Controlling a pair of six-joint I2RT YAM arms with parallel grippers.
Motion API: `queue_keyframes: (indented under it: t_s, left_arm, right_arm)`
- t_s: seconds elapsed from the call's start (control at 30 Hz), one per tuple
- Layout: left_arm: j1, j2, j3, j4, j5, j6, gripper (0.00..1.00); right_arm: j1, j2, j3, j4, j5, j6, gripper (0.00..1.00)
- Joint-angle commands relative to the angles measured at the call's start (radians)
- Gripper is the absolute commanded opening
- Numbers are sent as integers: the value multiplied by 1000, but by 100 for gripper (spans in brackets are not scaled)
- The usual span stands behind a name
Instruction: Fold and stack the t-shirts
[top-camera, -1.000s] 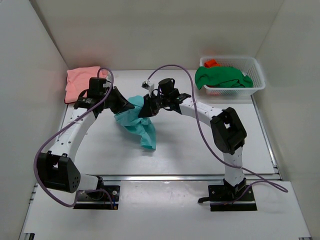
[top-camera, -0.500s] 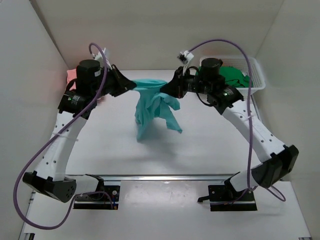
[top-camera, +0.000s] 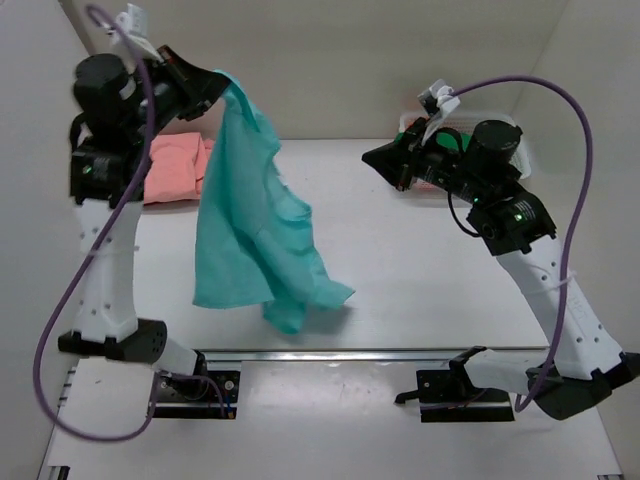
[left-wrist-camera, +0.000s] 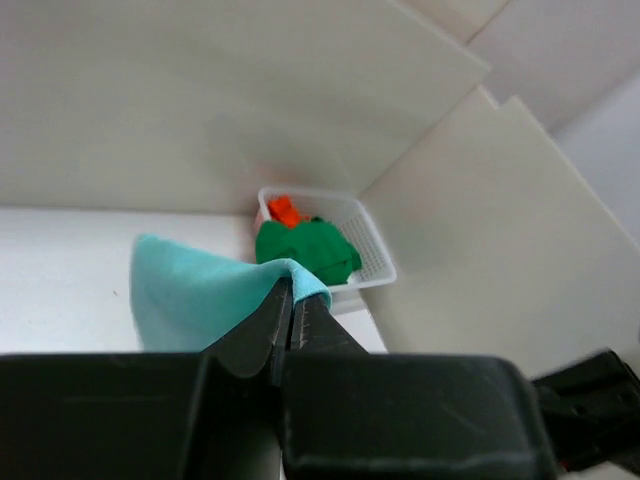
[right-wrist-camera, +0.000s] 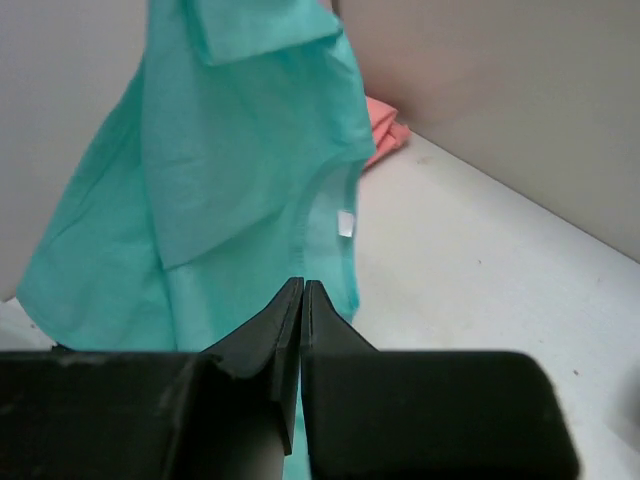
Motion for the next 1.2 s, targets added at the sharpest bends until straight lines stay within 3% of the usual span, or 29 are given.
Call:
queue_keyframes:
  t_s: [0.0,0.07,0.13,0.2,0.27,0.4,0.53,0.7,0.77,0.87,1.03,1.07,1.17]
  left_arm:
    - [-9,215,-123,37,-6,-74,0]
    - [0,296,-146,39,-116,-48,0]
    - [51,376,-183,41,-136,-62,34]
    - [143,435,-204,54,-141,-85,41]
    - [206,441,-253,55,-147,-88,53]
    - [220,325,-362,35,-228,4,58]
    - [168,153,-662,-7,-335,41,67]
    - [189,55,-1112,114,-334,-11,69]
    - [201,31,-1209,157,-325,-18,68]
    - [163,42,-1257,185,-372,8,74]
    - [131,140,-1258,185,-426,13,75]
    - [120,161,-1257,180,-428,19,74]
    - [96,201,-1260,168,-428,24,48]
  right_arm:
    - [-31,100,-53,19,114,-21,1]
    - [-54,172,-88,76,183,25,0]
    - [-68,279,-55,64,175,29,5]
    - [-44,382,14,-69,220,-25,27]
    - [19,413,-15,-120,258,-56,32]
    - [73,403,-212,-59,214,-5,33]
    - [143,412,-389,-31,240,56,35]
    - [237,513,-427,-42,252,78,40]
    - [261,533,-420,-39,295,84,44]
    - [294,579,-430,-39,336,118,45]
    - [334,639,-423,-53,419,133,46]
    - [340,651,-420,-63,427,136,47]
    - [369,683,-421,-92,445,133,49]
